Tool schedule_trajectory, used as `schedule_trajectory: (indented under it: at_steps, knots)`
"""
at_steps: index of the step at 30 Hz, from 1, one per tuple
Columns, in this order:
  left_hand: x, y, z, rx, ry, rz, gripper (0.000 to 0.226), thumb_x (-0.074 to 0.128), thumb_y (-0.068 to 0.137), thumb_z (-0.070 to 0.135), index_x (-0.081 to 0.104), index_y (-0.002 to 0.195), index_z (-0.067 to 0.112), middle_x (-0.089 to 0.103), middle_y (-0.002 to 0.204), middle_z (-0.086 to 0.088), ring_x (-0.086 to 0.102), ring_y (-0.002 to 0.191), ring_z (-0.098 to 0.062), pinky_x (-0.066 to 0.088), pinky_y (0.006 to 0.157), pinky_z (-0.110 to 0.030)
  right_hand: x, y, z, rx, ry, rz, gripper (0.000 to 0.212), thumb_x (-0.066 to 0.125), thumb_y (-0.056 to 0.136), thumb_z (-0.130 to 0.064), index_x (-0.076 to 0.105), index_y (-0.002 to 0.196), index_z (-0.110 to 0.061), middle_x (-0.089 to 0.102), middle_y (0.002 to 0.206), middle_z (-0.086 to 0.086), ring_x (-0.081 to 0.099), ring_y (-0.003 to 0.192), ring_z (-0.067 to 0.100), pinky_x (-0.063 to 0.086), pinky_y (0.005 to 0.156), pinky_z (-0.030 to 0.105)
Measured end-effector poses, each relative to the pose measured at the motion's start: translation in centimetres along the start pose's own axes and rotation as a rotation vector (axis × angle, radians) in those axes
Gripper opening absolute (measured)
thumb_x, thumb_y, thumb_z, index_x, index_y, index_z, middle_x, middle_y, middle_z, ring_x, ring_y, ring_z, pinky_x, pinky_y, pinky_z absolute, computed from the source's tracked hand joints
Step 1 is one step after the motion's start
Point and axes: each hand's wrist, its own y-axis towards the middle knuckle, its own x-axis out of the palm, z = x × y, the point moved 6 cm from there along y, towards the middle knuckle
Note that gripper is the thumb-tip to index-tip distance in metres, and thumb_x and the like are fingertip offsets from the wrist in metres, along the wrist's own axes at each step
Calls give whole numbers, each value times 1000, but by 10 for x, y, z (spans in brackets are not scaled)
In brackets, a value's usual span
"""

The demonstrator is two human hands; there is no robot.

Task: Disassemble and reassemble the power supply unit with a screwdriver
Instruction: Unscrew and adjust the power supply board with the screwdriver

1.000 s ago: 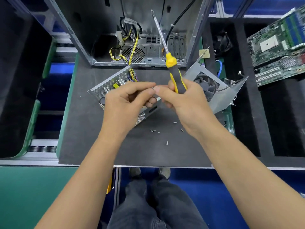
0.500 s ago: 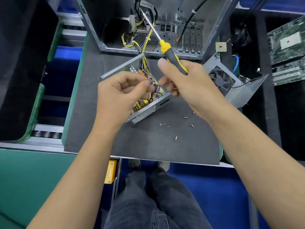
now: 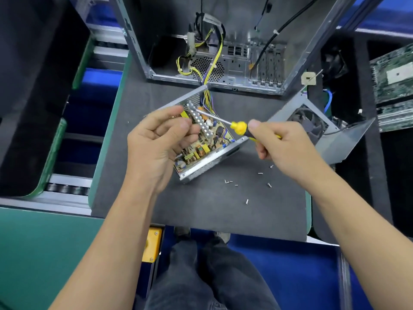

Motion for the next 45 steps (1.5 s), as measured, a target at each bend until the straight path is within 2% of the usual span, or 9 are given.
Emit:
schedule_trajectory:
  at_steps: [4,11,25,32,36,38,40,42,45]
  knots:
    - [5,-1,1,46,1,-19,14,77,70,12,80,82,18,75,79,-5,74,79,-21,58,72,-26,4,-4,0,2,-23,-8,58,48,85,-63,52,53,-15,53,52,1,41,47,9,33,46,13]
    - [-1,2,3,79,11,59,17,76,73,5,79,80,20,74,79,-3,73,79,-18,57,73,-25,3,-3,-1,-11,-11,-1,59,49,82,-64,50,52,-14,51,52,6,40,48,11,32,47,14]
    - [-8,2,-1,47,49,43,18,81,63,14,80,79,21,76,81,-4,73,76,-16,58,71,-22,4,-3,-6,6,-58,-54,60,48,78,-67,48,51,-14,50,53,13,38,46,10,32,46,13]
    - [-16,7,6,48,238,-71,22,90,65,15,80,83,23,77,85,-5,74,76,-19,59,72,-26,2,0,-5,65,-125,-151,64,47,78,-73,54,54,-14,56,50,2,41,48,10,36,55,27]
    - [-17,8,9,56,292,-81,22,87,62,18,80,83,23,77,85,-6,75,77,-21,59,73,-28,4,4,-10,174,175,-193,54,68,74,-64,67,73,-10,71,70,5,32,47,14,30,50,27]
    - [-14,9,10,72,280,-76,22,86,63,17,80,83,23,77,85,-6,75,76,-21,59,73,-28,8,7,-10,247,461,-171,41,76,69,-46,63,85,-11,71,83,9,44,48,15,38,47,26]
    - [-10,10,10,90,255,-66,21,85,64,16,80,83,23,77,84,-6,75,76,-21,59,72,-27,9,9,-10,301,781,-157,28,75,70,-22,56,90,-14,68,90,10,64,60,22,52,54,27]
    - [-7,12,12,109,234,-44,21,85,64,17,80,83,24,77,83,-5,74,78,-21,59,74,-28,9,12,-11,300,945,-124,24,70,71,-9,53,88,-16,68,86,9,68,65,24,55,58,27]
    - [-2,16,16,140,241,-33,20,85,65,17,80,83,25,77,84,-5,74,79,-22,59,77,-31,7,15,-11,281,973,5,22,71,73,-11,55,88,-14,68,74,4,67,63,17,52,54,21]
